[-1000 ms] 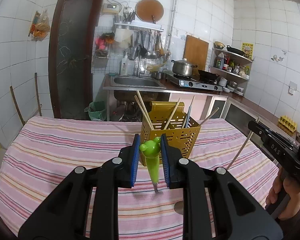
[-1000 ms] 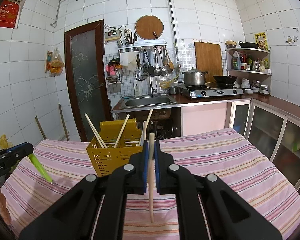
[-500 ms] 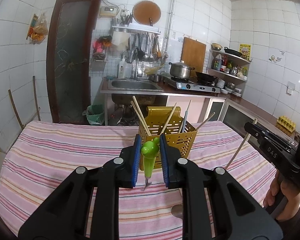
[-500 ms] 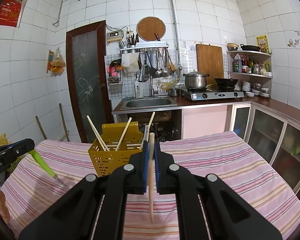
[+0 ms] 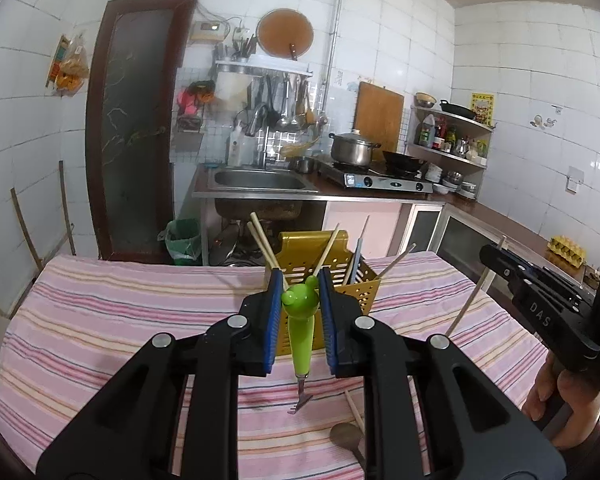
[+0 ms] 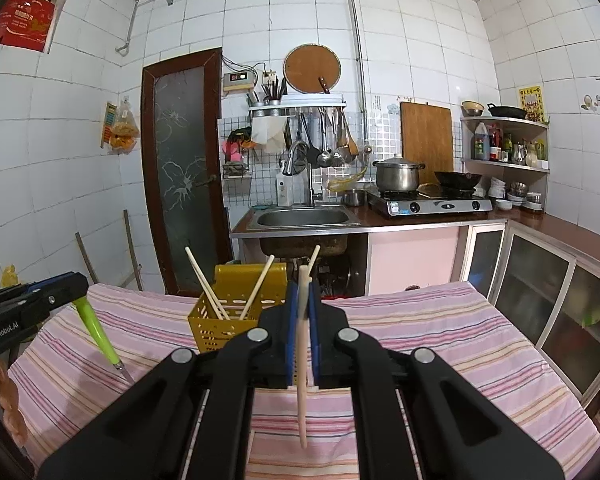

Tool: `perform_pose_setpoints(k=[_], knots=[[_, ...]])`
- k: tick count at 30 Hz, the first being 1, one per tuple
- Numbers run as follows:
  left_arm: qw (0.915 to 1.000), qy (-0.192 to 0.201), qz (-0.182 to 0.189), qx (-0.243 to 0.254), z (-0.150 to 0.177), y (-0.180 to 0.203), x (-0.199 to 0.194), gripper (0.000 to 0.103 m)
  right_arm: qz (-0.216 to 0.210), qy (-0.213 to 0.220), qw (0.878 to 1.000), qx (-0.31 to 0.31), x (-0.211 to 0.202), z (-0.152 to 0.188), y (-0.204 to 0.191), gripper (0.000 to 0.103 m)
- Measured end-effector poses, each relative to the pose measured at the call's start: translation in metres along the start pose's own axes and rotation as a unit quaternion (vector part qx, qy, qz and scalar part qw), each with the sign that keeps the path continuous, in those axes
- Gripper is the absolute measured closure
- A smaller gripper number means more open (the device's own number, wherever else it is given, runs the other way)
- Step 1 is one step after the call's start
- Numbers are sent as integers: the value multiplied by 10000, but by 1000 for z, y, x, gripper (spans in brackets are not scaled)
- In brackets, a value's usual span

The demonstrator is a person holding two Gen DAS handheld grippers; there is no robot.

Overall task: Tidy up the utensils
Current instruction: 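Carry the fork and chopstick in both tools over the yellow holder, then lower the fork and chopstick into the yellow holder and open both tools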

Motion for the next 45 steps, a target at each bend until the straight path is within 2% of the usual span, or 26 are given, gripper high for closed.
perform_pose_setpoints(k=[16, 25, 32, 38, 41, 45], knots=[[9995, 265, 64, 127, -27, 11, -5, 86, -51, 193, 9998, -22, -8, -19, -5, 97], [9976, 679, -46, 141, -77, 2, 4, 86, -233, 658, 9975, -69, -4, -75, -29, 97], [9962, 856, -24, 169, -109, -3, 42, 86, -318, 878, 9955, -148, 31, -113, -53, 97], [9977, 636, -46, 207, -98, -14, 93, 86, -359, 853, 9956, -150, 76, -118, -60, 97], [9990, 423, -4, 134, -84, -20, 116, 86, -305, 767, 9965, -151, 101, -106, -57, 97], [9999, 125, 26, 52, -57, -26, 144, 86, -270, 387, 9989, -7, 137, -80, -43, 97]])
Point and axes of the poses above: each gripper's, at about its wrist camera, not at the fingertips, and x roughly the way its jaws point, y to its right, z to its underside, the point moved 4 cm from there along x, roughly the way its jaws point, and after that the axes turned 12 degrees about x, right-handed, at the moved point
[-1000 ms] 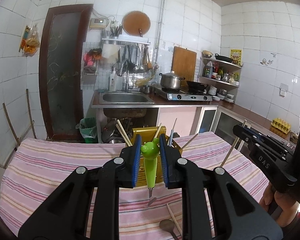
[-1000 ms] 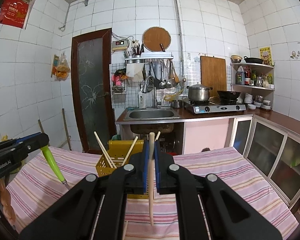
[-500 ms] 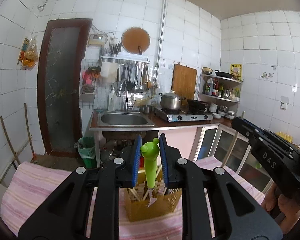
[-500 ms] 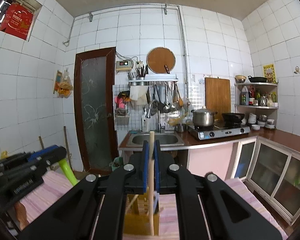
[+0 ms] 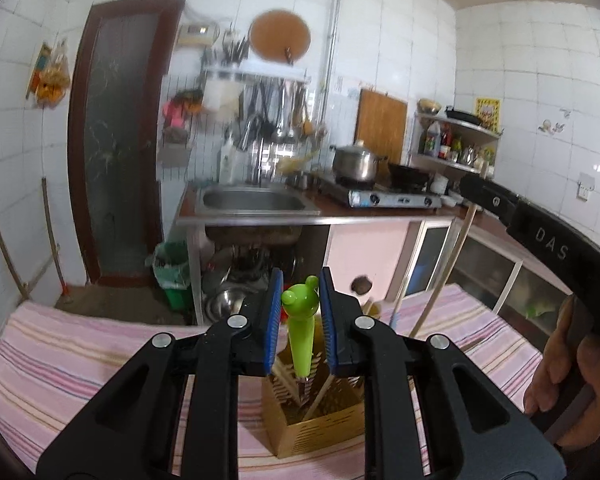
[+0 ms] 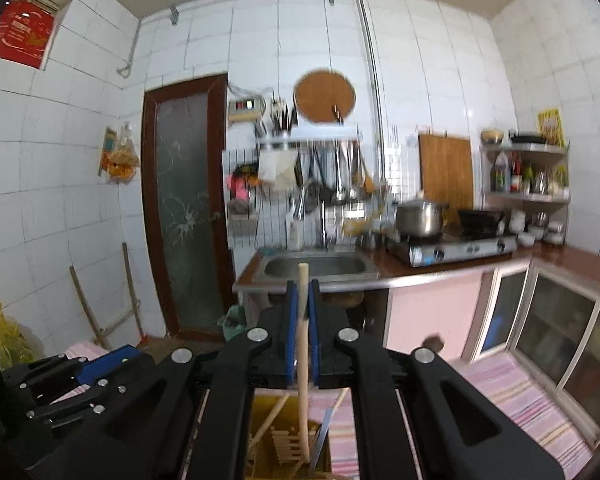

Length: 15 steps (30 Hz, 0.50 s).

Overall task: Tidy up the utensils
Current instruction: 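Lower the fork and chopstick into the yellow holder and open both tools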

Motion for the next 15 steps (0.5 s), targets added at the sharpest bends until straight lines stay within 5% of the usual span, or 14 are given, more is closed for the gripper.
perform_pose_setpoints(k=[5, 6, 7, 9, 15], knots=[[9995, -256, 56, -178, 16, -7, 7, 85, 129, -608, 9981, -1, 25, 30, 14, 96], [9995, -265, 11, -187, 16, -9, 2, 75, 171, -689, 9975, 10, 26, 32, 17, 90], [9994, -284, -26, -185, 15, -10, -3, 65, 222, -749, 9969, 16, 26, 33, 20, 66], [9994, -233, -149, -229, 13, -14, -17, 27, 330, -758, 9966, 58, 20, 32, 27, 34], [9976, -284, -469, -429, 17, -36, -66, 6, 649, -965, 9932, 51, -11, 32, 48, 31]])
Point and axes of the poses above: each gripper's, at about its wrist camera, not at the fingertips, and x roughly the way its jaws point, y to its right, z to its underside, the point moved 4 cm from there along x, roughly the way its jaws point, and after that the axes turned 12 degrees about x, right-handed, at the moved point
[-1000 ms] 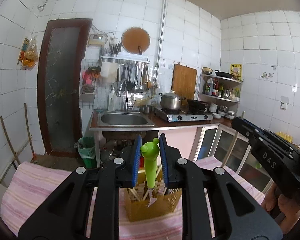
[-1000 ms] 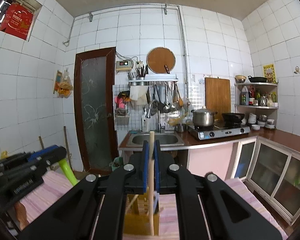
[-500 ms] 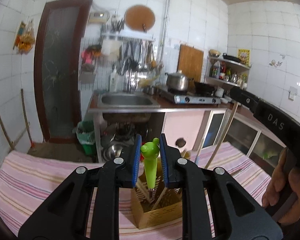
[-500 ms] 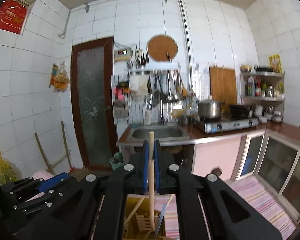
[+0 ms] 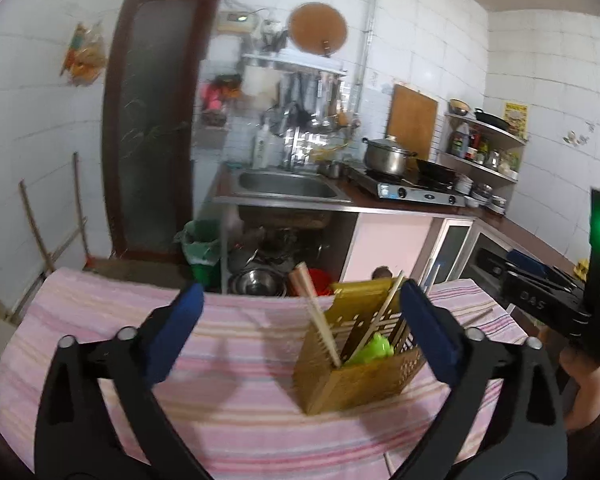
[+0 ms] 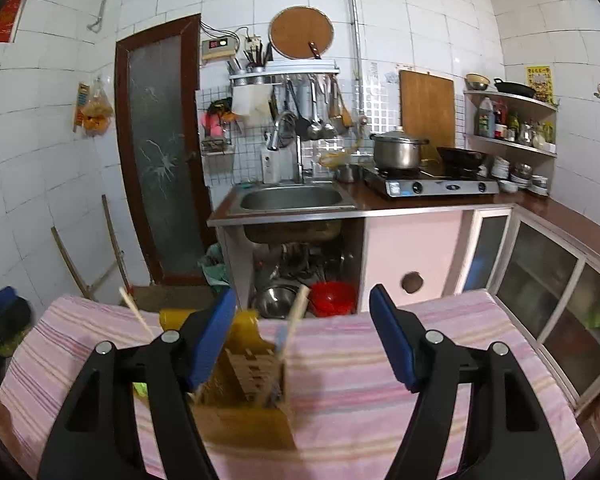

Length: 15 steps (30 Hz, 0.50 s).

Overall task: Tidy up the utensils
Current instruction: 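Lower the fork and chopstick into the yellow holder and open both tools, then move both tools back to the cloth and close the right tool on a chopstick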

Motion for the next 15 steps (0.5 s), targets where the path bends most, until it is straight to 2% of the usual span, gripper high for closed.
perform_pose_setpoints(k=[6, 11, 15], knots=[[9979, -42, -646, -14, 28, -22, -43, 5, 170, -42, 9998, -102, -35, 26, 13, 24], [9954, -374, -857, -189, 67, -31, -53, 5, 249, -265, 9990, -266, -48, 78, 13, 22], [9923, -664, -1047, -17, 99, -27, -51, 5, 304, -580, 9973, -334, -47, 124, 19, 22]])
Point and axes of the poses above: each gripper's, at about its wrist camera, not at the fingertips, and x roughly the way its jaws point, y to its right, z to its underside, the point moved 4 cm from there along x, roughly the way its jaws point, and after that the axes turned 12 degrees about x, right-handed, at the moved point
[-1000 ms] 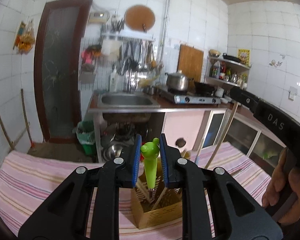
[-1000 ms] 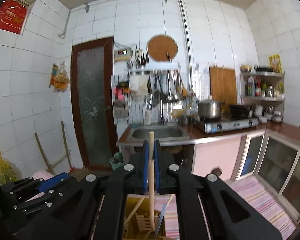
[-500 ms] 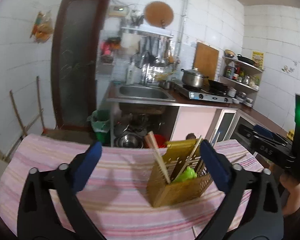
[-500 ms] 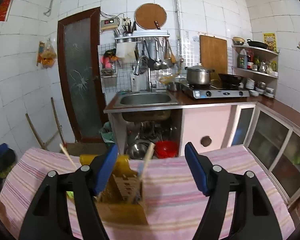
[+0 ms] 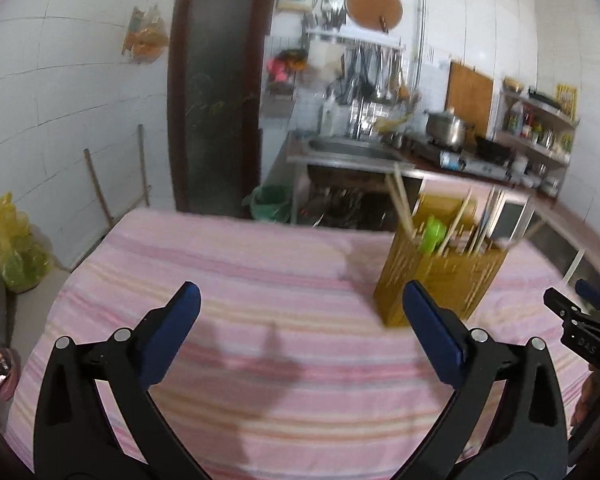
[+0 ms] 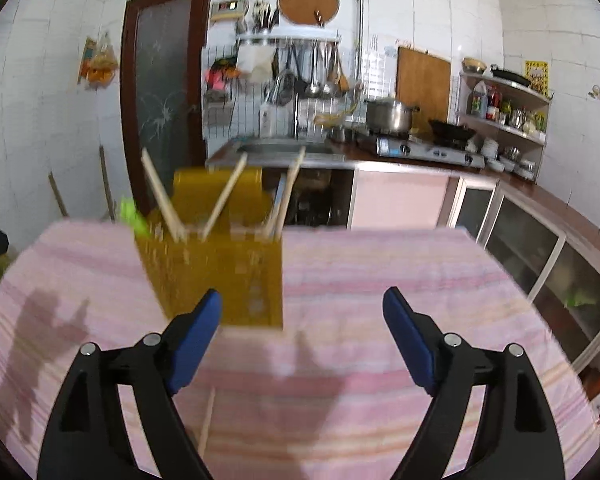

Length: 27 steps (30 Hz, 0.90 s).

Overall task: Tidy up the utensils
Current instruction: 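Move both tools back to the cloth and close the right tool on a chopstick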

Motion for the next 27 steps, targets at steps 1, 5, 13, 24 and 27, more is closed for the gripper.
perform_pose_setpoints(k=[1, 5, 13, 24, 27], knots=[[10000, -42, -37, 28, 7, 1, 0, 5, -4, -73, 10000, 34, 2, 9, 1, 22], [9996, -277, 34, -16, 37, 9, 5, 5, 15, -311, 9993, 218, 13, 36, 9, 22], [9976, -688, 9, 122, 87, 24, 32, 5, 40, -625, 9973, 392, 36, 69, 14, 22], [9932, -1164, 28, 83, 105, 22, 58, 5, 108, -1223, 9924, -114, 60, 91, -23, 37], [9928, -1186, -5, 138, 103, 26, 60, 5, 68, -1413, 9897, -220, 66, 97, -35, 50]])
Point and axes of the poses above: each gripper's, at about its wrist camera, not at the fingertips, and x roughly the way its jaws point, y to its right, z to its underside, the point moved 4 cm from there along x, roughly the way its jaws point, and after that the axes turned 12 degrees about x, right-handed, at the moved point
